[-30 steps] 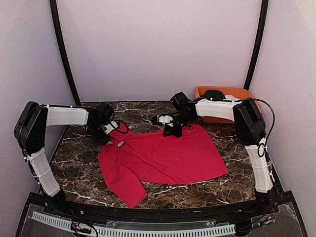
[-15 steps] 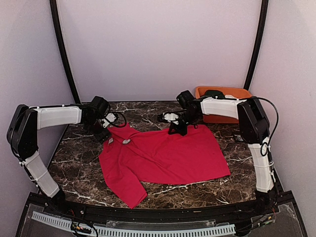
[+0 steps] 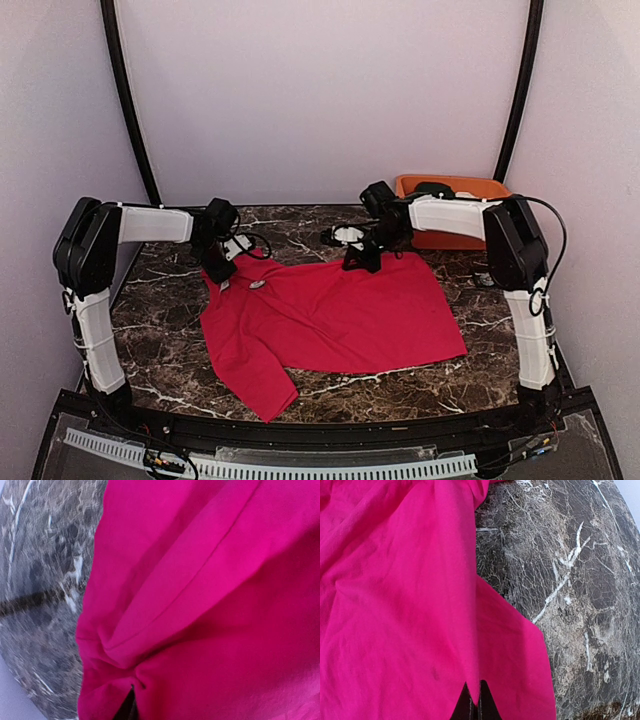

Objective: Pin the brooch onto the clothing
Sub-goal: Adjust the clothing with brooches at the center of the board.

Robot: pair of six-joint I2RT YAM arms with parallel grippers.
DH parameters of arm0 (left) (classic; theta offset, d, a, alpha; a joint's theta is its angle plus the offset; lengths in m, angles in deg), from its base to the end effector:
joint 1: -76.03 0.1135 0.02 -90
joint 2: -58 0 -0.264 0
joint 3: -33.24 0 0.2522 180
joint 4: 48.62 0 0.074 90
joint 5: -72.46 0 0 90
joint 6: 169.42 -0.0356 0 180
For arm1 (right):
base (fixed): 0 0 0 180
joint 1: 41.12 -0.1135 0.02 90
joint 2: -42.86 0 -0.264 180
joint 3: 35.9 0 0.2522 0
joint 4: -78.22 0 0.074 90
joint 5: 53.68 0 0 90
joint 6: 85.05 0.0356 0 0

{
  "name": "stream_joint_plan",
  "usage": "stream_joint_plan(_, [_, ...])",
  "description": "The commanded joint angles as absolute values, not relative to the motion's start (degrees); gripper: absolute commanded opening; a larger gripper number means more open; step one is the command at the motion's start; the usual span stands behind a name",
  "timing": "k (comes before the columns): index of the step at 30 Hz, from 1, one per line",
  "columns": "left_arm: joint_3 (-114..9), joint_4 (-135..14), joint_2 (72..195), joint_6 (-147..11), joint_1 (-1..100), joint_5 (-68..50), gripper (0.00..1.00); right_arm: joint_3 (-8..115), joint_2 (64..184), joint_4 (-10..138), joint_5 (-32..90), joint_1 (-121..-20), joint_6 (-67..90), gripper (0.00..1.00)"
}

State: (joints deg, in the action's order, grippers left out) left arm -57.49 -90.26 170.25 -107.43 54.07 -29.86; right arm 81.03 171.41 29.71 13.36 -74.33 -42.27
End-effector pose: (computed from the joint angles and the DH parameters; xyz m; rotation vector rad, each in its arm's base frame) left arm 0.3772 -0.1439 0.1683 1.0645 2.4471 0.3211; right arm 0.3980 0.2771 0.1766 -1.7494 1.8554 0.4305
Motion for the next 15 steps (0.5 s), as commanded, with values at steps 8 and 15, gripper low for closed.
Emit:
stream_joint_plan(8, [-55.8,-91.0,166.3,-107.8,54.3,-29.1,0.01,80.1,168.2,29.0,18.1,-70.2,-38.0,0.00])
stream_joint_plan(15, [-58.7,-92.7,169.5,-106.1,54.8,-30.2,0.02,82.6,169.6,27.8,15.3,-70.2,-37.2,0.00])
